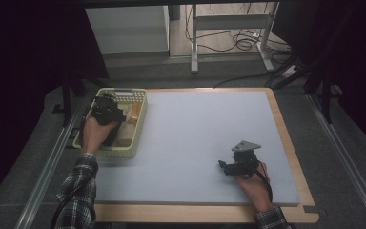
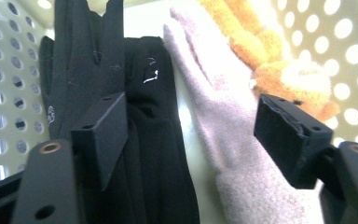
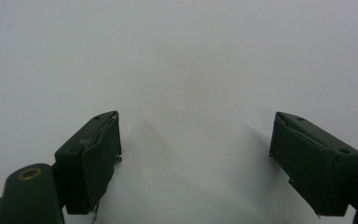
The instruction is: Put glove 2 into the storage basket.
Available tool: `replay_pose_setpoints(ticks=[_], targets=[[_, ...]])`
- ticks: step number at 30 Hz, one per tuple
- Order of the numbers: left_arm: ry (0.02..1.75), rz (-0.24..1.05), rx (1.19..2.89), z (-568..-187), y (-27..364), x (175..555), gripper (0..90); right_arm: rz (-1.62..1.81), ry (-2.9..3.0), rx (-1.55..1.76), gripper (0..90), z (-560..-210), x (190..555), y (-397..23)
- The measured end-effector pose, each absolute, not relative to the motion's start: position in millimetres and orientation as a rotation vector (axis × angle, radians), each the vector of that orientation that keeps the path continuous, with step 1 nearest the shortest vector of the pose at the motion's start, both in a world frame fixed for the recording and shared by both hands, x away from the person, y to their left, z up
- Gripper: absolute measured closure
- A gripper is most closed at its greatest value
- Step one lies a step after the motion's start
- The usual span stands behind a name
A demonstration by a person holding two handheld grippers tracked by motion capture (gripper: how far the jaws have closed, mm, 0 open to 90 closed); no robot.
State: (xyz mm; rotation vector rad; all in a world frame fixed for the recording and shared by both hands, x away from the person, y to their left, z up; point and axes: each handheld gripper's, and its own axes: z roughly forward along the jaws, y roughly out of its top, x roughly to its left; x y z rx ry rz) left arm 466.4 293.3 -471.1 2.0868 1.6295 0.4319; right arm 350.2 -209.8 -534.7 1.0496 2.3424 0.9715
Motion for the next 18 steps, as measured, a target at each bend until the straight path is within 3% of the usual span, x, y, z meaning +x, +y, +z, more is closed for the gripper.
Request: replay_pose_setpoints(ticks=[8, 18], targets=[[1.589, 0.436, 2.063, -464, 299, 457, 12.0, 0.97, 2.342, 1.047, 16.1, -535, 350, -210], [1.52, 0.436, 2.047, -457, 301, 445, 4.9, 0.969, 2.341, 1.042, 16.1, -535, 350, -210]])
